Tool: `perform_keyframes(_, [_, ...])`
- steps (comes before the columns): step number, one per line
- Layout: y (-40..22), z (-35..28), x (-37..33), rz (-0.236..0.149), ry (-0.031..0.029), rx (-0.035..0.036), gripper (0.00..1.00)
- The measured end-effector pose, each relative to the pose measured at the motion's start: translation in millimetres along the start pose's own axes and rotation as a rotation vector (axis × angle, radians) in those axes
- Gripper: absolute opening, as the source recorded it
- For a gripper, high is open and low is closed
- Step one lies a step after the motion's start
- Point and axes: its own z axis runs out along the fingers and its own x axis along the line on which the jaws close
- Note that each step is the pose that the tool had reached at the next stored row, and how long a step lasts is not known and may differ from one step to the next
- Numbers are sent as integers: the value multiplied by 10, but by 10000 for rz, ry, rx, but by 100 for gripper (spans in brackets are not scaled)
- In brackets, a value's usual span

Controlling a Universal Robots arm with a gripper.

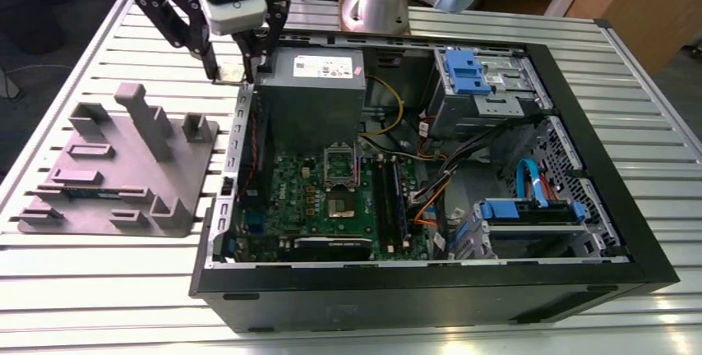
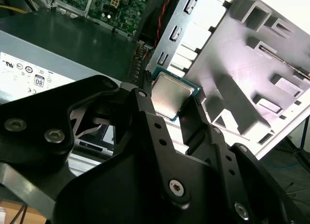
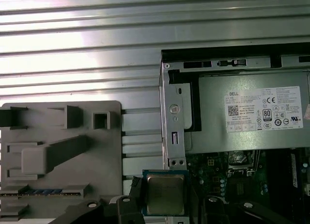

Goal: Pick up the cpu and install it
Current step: 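Pick up the cpu and move it towards the insertion slot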

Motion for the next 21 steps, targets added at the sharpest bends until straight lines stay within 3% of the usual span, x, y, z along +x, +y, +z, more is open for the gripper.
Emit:
perform_keyframes(5, [5,0,-70,-1,0,0,47])
perform_keyframes(10, [12,2,-184,0,0,0,47])
perform_keyframes(21, [35,4,-522,-1,3,0,47])
